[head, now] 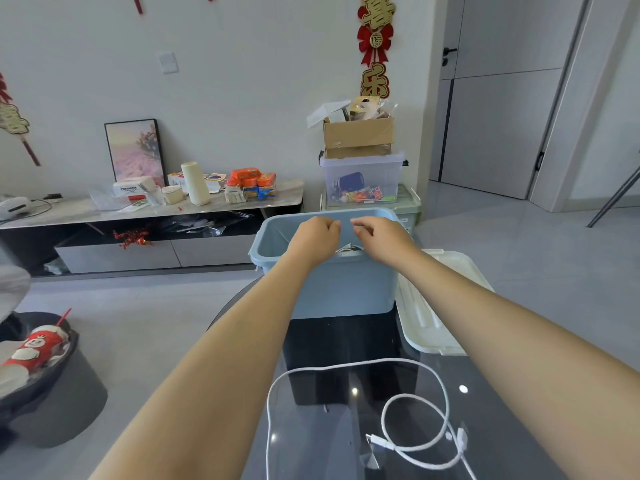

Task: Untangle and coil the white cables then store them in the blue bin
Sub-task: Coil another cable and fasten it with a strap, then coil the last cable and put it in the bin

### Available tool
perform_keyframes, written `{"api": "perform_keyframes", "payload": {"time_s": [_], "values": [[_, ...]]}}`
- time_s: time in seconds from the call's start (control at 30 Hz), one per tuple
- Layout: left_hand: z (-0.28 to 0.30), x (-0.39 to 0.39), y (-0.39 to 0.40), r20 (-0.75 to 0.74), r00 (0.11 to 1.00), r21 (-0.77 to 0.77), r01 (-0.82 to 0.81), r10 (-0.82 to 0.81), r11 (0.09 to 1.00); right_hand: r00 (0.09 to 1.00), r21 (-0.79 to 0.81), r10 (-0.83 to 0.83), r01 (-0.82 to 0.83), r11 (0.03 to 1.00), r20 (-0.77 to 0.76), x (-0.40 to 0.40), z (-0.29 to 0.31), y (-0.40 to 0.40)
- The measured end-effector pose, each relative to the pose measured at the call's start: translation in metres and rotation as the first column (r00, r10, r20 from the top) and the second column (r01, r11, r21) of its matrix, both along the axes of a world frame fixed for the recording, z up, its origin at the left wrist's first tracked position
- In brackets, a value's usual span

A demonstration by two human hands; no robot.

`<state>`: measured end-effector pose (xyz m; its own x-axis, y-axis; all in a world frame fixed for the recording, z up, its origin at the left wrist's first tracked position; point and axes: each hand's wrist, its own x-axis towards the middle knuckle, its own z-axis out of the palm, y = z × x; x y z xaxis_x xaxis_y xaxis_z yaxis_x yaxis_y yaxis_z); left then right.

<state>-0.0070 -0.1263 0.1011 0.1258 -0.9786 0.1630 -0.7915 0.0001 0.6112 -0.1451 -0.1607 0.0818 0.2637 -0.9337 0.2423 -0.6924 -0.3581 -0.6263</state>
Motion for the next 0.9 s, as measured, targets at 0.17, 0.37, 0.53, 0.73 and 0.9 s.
{"api": "perform_keyframes", "payload": {"time_s": [0.17,0.37,0.53,0.73,0.9], "values": [[0.007,-0.009,0.066,-0.004,1.000,-0.071,0.024,-0.024,0.997,0.997,-0.095,0.056,-0.051,0.994,0.056,-0.010,0.006,0.066],[-0.026,-0.019,0.144,-0.036,0.999,0.038,0.021,-0.020,0.999,0.997,0.040,0.068,-0.066,0.997,-0.034,-0.024,-0.018,0.142],[-0.070,-0.023,0.191,-0.031,1.000,0.156,0.001,0.004,0.988,0.973,0.297,0.100,-0.034,0.954,-0.210,-0.037,-0.053,0.186],[-0.106,-0.027,0.204,-0.040,0.997,0.272,0.073,-0.064,0.960,0.874,0.485,0.252,-0.022,0.874,-0.415,-0.043,-0.067,0.194],[-0.122,-0.038,0.199,-0.071,0.981,0.344,0.192,-0.179,0.919,0.803,0.472,0.287,-0.008,0.882,-0.522,-0.048,-0.083,0.191]]}}
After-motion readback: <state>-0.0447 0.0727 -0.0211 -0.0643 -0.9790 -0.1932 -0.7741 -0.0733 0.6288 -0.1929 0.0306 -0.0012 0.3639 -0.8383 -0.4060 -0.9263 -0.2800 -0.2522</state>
